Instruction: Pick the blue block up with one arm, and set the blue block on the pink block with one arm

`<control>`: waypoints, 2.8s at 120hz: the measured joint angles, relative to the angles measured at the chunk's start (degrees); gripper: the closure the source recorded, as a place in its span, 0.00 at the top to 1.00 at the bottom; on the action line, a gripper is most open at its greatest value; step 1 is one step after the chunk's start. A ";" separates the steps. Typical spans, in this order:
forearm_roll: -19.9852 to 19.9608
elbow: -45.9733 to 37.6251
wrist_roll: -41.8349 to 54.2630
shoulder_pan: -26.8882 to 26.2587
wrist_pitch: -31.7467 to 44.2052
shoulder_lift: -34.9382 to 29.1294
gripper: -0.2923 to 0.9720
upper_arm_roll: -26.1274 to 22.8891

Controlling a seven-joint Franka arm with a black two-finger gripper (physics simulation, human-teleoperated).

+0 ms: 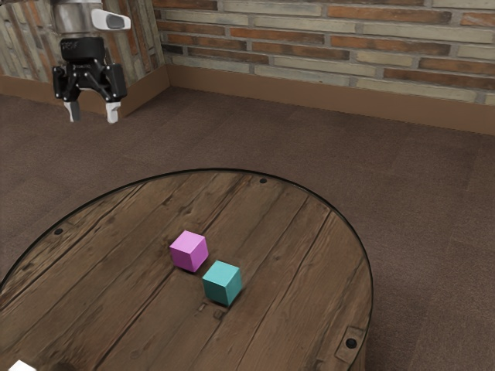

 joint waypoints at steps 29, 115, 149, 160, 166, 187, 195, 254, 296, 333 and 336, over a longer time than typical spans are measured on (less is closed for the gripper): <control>0.99 11.69 -1.05 -3.72 7.16 -2.98 0.77 -0.56; 2.97 -42.96 -2.33 -20.78 55.18 0.90 0.77 -2.67; 3.83 -53.41 -2.32 -21.50 72.71 -0.55 0.77 -3.18; 3.78 -53.55 -2.34 -21.29 75.13 0.52 0.77 -3.19; 3.70 -53.60 -2.65 -21.24 75.95 0.72 0.77 -3.18; 3.44 -55.41 -4.65 -21.16 77.35 0.66 0.77 -3.12; 3.39 -55.59 -5.41 -21.26 77.60 0.66 0.77 -3.14; 2.82 -56.86 -8.93 -21.39 78.67 3.59 0.77 -3.12; 3.13 -56.55 -9.94 -21.40 79.29 5.01 0.72 -3.12; 3.44 -56.30 -10.43 -21.65 79.40 4.94 0.55 -3.11; 3.50 -56.29 -10.50 -21.66 79.41 4.95 0.54 -3.11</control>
